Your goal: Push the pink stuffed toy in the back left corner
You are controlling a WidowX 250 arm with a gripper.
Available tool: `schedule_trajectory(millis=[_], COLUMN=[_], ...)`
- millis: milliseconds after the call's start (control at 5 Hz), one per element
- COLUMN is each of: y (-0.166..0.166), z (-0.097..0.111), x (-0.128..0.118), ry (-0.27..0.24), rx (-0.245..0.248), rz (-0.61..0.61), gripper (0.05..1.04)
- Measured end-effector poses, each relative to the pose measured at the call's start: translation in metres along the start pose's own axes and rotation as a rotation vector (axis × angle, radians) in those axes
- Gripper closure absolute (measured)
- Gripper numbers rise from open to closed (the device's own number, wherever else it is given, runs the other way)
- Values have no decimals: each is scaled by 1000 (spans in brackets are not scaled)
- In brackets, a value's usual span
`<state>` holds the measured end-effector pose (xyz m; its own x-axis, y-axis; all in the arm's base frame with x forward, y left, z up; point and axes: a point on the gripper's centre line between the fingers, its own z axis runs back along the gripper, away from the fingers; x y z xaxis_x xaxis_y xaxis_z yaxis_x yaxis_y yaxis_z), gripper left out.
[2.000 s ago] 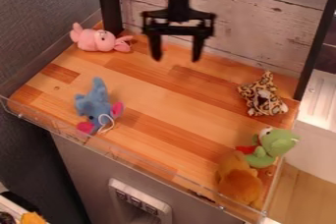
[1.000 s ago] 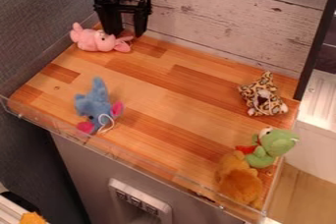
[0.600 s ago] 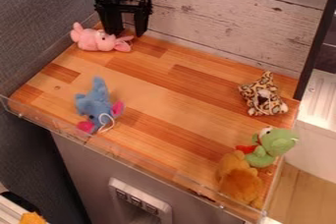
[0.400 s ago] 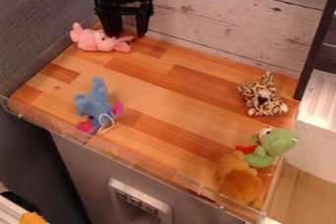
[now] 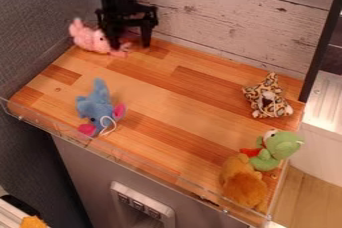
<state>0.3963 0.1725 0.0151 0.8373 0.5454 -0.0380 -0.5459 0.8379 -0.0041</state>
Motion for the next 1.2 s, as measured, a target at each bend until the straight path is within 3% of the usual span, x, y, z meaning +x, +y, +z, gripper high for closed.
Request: schedule_trajectory(millis=[200, 400, 800, 1000, 1200], y=[2, 3, 4, 4, 4], z=[-4, -5, -8, -8, -7], x=[1, 1, 0, -1, -1], ry=[-3, -2, 15, 26, 24], rx=[1, 5, 12, 11, 13], rz=[-43, -134, -246, -252, -203], gripper=[84, 148, 695, 899, 1010])
